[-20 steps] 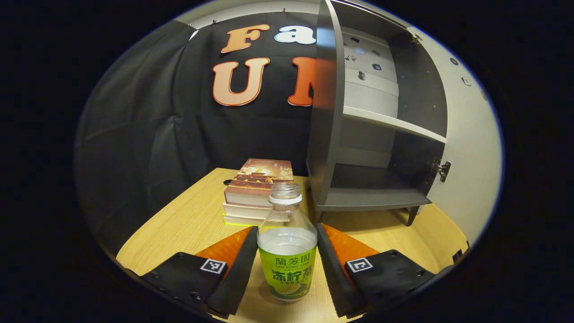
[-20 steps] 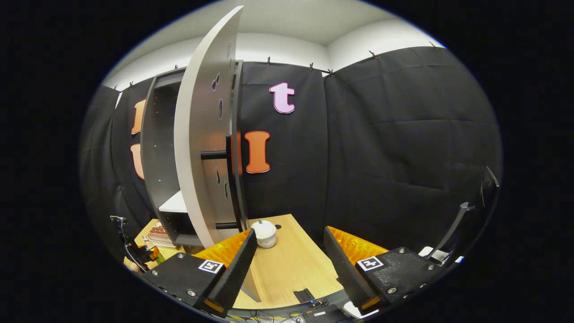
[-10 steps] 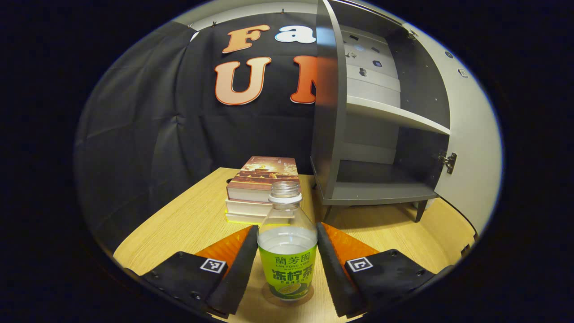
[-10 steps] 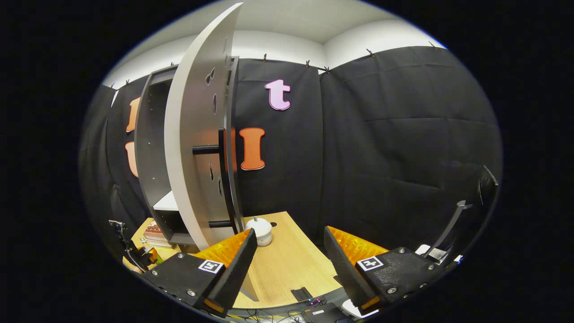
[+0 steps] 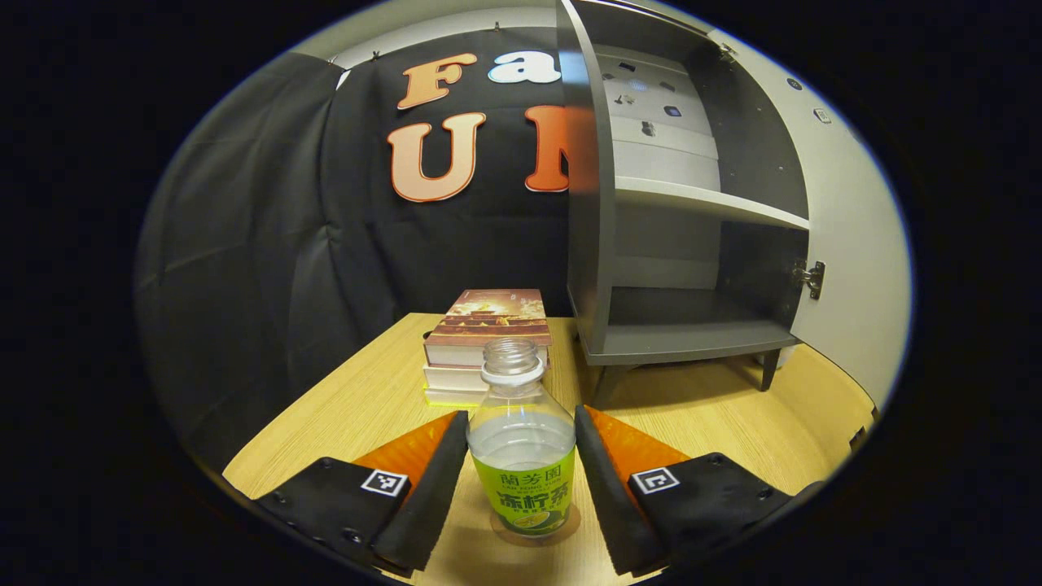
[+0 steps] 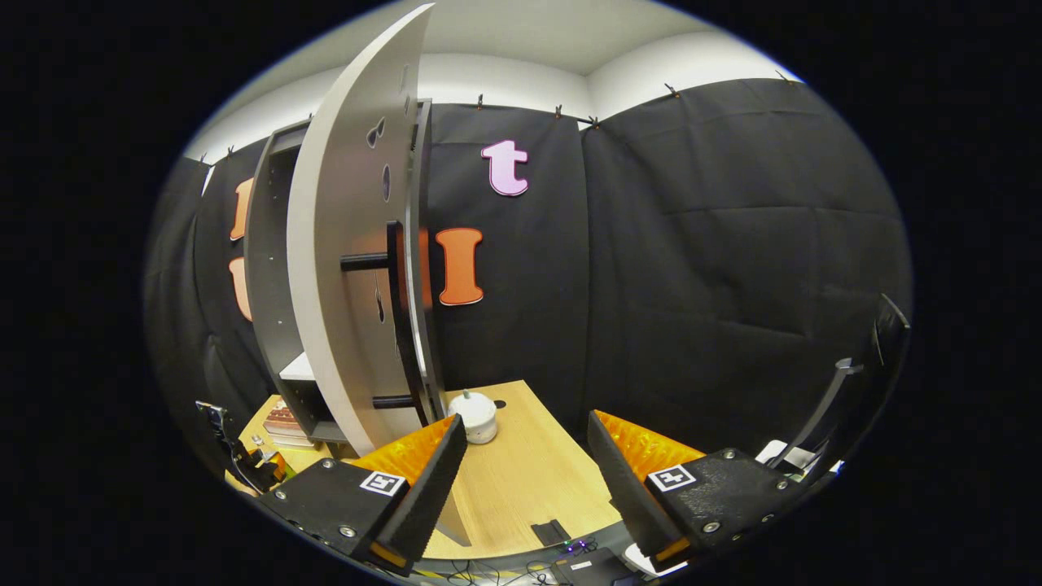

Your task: Open the cabinet door with the right hand, grasp the bottle in the cabinet with the left hand and place it on the coaster, then close the cabinet door with the right hand.

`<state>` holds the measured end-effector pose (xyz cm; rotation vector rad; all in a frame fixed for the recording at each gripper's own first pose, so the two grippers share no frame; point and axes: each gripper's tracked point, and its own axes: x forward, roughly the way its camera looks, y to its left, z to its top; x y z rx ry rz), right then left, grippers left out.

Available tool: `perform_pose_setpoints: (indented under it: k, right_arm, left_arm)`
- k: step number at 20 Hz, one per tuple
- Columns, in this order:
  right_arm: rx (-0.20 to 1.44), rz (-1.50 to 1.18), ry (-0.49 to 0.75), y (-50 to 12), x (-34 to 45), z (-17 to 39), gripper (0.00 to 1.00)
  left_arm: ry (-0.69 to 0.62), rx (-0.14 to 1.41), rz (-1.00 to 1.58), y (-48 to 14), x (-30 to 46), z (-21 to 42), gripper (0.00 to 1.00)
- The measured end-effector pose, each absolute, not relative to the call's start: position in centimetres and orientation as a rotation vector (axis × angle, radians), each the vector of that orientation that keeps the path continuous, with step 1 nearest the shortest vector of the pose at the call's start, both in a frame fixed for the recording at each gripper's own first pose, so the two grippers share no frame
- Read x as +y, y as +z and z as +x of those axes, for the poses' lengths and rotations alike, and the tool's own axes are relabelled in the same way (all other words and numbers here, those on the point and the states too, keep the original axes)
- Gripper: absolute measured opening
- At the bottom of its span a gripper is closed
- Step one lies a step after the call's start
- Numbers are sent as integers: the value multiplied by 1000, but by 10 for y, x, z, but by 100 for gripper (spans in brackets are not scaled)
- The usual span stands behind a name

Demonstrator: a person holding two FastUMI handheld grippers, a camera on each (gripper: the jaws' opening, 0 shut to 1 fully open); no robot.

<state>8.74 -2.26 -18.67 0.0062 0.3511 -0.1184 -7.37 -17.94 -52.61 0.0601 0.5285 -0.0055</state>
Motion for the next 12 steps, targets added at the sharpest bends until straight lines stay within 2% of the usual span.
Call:
perform_pose_setpoints:
  k: [1, 2, 3, 4, 5, 6, 9, 10, 12]
  right_arm:
    - [354, 7, -116, -188, -22, 87, 98]
    - [356, 8, -114, -188, -22, 87, 93]
    - [357, 10, -112, -188, -22, 87, 98]
    - [360, 11, -111, -189, -22, 87, 98]
    - [362, 11, -110, -189, -22, 86, 98]
    - [363, 9, -109, -189, -21, 87, 93]
    - [361, 13, -98, -189, -19, 87, 93]
    - [361, 15, -95, -188, -19, 88, 98]
    - [360, 20, -89, -189, -17, 88, 98]
  left_arm:
    - [-5, 530, 59, -526, -179, -75, 87]
    - [-2, 532, 60, -525, -179, -75, 85]
    - [2, 535, 62, -525, -178, -76, 86]
    - [4, 541, 63, -524, -177, -77, 87]
    - [5, 551, 58, -525, -178, -79, 96]
    - [9, 558, 52, -525, -179, -81, 99]
    - [12, 552, 49, -517, -178, -84, 99]
    - [9, 549, 52, -515, -179, -84, 99]
    - [7, 543, 64, -508, -179, -86, 99]
